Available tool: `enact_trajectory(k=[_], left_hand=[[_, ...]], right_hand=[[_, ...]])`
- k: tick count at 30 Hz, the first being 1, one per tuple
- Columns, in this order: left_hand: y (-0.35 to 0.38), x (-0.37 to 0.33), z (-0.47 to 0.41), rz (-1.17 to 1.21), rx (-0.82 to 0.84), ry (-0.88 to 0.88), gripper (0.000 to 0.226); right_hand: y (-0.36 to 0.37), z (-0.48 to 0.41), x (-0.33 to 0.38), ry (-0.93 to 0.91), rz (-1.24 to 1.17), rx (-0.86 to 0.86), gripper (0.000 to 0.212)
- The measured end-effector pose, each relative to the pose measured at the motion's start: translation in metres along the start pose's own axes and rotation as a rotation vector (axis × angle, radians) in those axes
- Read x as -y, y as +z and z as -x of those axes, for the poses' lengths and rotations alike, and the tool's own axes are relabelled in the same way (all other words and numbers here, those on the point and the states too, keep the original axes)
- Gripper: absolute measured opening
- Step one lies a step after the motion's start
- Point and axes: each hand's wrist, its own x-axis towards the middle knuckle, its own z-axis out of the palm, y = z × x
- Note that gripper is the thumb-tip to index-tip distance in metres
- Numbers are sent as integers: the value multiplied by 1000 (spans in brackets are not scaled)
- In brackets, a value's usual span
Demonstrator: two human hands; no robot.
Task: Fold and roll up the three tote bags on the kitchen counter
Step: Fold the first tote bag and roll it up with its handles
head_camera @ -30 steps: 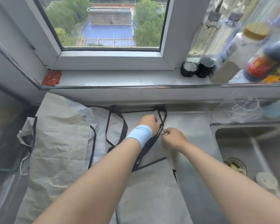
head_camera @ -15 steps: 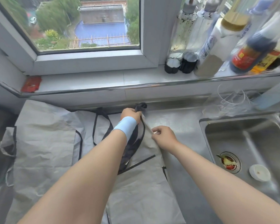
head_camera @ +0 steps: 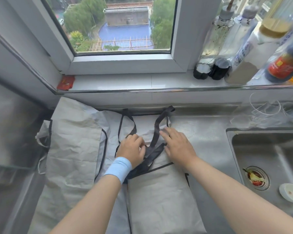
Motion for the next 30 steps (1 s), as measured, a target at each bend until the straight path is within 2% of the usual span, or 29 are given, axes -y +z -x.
enact_trajectory(k=[2,4,5,7,9,11,13,14,15,18,21,24,27,29,30], left_hand=[[1,8,19,-42,-122,53,15],[2,13,31,-34,-200,-59,19],[1,17,36,-6,-171,-159,22],[1,25,38,43,15,-318,38],[1,32,36,24,200,-343,53],[-1,35,32,46,266,-382,50],[-6,37,24,113,268,-436,42],[-9,39,19,108,271,-426,37],[-13,40,13,89,275,-402,30],[-33,43,-9,158,308,-394,18],[-55,46,-33,350,229,-439,16],[-73,54,-61,664,54,-517,17],[-94,57,-86,1104,-126,-646,2],[-105,56,-97,1499,-191,-647,21],[-107,57,-101,1575,-198,-623,39]], right_hand=[[6,10,2,85,67,223,60],[10,17,3,185,148,341,60],[9,19,7,212,184,346,60],[4,20,13,229,258,280,55],[-1,13,19,197,317,141,50],[-6,2,27,94,281,78,65],[-11,-12,38,-24,254,137,81],[-12,-19,43,-44,267,180,81],[-13,-26,48,-35,271,215,74],[-16,-46,58,46,227,348,38],[-25,-62,57,188,0,293,29],[-45,-82,50,499,-373,50,26],[-75,-107,45,764,-817,-222,26],[-95,-117,43,811,-1031,-324,33],[-102,-119,43,790,-1062,-313,43]])
